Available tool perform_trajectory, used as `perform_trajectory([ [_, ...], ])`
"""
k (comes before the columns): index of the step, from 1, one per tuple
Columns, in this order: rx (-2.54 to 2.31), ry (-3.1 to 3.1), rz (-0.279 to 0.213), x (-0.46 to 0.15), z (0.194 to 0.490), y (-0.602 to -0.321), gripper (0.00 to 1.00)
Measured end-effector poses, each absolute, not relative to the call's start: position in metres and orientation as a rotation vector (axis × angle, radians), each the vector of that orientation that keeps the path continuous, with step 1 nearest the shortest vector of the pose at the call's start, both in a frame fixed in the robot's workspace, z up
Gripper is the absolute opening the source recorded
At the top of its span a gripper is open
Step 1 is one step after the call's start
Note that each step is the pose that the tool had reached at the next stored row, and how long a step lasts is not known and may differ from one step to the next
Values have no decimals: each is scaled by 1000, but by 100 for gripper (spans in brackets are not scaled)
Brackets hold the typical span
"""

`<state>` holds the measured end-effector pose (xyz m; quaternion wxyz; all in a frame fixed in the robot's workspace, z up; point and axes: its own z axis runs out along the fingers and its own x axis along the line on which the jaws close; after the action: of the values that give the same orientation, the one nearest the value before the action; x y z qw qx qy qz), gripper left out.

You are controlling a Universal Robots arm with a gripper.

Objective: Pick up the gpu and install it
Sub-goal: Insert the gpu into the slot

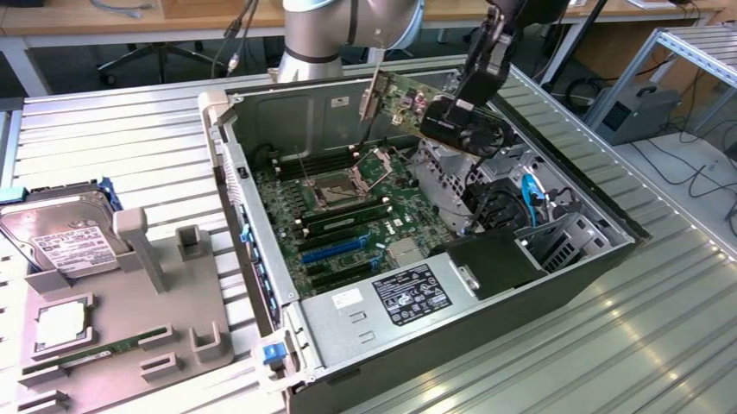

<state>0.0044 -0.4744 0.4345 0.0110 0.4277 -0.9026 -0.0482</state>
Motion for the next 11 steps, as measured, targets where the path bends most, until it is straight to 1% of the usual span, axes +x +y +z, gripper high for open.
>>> perform_trajectory([
  [11, 1887, -2462, -134, 4, 432, -474, 27],
])
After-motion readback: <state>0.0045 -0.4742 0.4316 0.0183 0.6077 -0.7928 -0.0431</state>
